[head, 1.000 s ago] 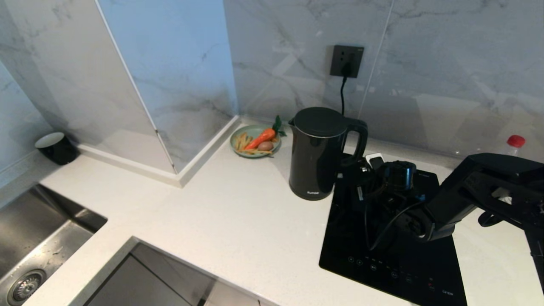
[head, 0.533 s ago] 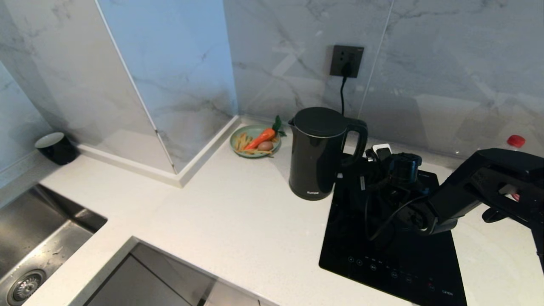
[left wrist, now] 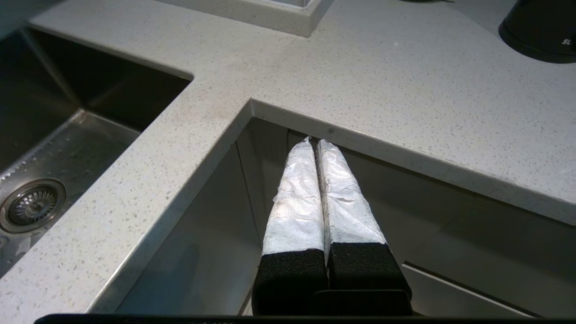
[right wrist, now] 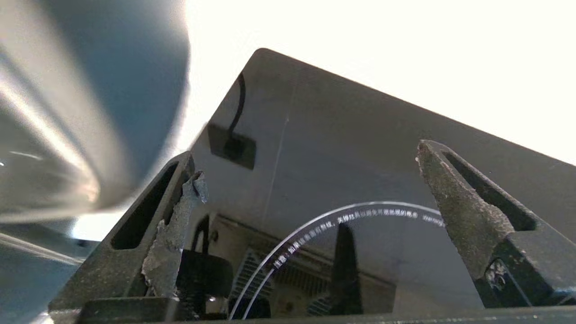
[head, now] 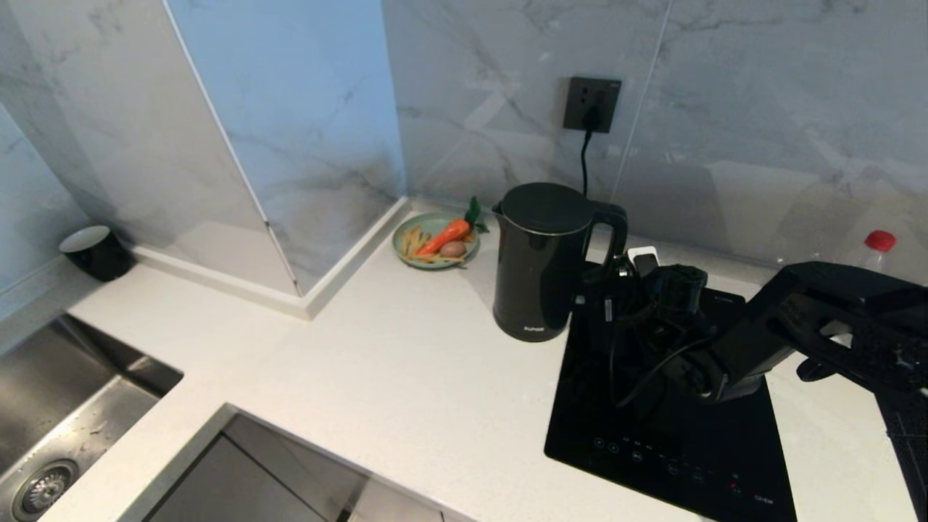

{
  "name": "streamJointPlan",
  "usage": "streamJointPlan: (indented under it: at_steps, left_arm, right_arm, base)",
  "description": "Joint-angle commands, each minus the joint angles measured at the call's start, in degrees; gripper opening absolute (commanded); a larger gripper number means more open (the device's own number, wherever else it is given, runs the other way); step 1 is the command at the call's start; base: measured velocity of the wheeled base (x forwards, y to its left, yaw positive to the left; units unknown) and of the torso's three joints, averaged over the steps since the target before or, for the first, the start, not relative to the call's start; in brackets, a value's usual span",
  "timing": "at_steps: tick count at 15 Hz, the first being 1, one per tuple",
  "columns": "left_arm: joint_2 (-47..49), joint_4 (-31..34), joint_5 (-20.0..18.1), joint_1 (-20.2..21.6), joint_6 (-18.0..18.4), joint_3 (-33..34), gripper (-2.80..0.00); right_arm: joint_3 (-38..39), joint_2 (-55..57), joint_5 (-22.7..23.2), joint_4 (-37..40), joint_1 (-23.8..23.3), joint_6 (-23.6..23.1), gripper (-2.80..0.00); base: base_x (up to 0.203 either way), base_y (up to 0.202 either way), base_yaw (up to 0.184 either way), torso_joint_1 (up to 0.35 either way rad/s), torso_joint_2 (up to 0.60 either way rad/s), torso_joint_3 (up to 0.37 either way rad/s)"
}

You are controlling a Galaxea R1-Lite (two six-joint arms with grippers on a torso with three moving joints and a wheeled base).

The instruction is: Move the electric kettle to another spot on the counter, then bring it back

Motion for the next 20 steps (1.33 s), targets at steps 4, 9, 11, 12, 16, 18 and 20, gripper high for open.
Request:
streamJointPlan:
  at_steps: [4, 9, 11, 12, 16, 18, 20]
  left_arm:
    - [0.0, 0.0, 0.0, 0.0, -0.1, 0.0, -2.80]
    - [0.1, 0.0, 0.0, 0.1, 0.0, 0.0, -2.80]
    - [0.1, 0.0, 0.0, 0.0, 0.0, 0.0, -2.80]
    - [0.0, 0.0, 0.0, 0.0, 0.0, 0.0, -2.80]
    - [0.1, 0.0, 0.0, 0.0, 0.0, 0.0, -2.80]
    - [0.1, 0.0, 0.0, 0.1, 0.0, 0.0, -2.80]
    - [0.0, 0.0, 0.0, 0.0, -0.1, 0.0, -2.80]
  right_arm:
    - [-2.5, 3.5, -0.1, -0.6, 1.0, 0.7, 0.00]
    - [-3.0, 3.3, -0.2, -0.6, 1.0, 0.7, 0.00]
    - [-3.0, 2.9, -0.2, -0.7, 0.9, 0.7, 0.00]
    - [-3.0, 2.7, -0.2, -0.7, 0.9, 0.7, 0.00]
    - [-2.0, -0.5, -0.2, -0.6, 0.6, 0.7, 0.00]
    - [-0.8, -1.7, -0.2, -0.7, 0.6, 0.8, 0.00]
    - [0.1, -2.1, 0.0, -0.7, 0.9, 1.9, 0.00]
  base:
    - [0.000, 0.000, 0.000, 0.000, 0.00, 0.000]
    - [0.000, 0.000, 0.000, 0.000, 0.00, 0.000]
    - [0.000, 0.000, 0.000, 0.000, 0.00, 0.000]
    - [0.000, 0.000, 0.000, 0.000, 0.00, 0.000]
    - [0.000, 0.000, 0.000, 0.000, 0.00, 0.000]
    - [0.000, 0.000, 0.000, 0.000, 0.00, 0.000]
    - [0.000, 0.000, 0.000, 0.000, 0.00, 0.000]
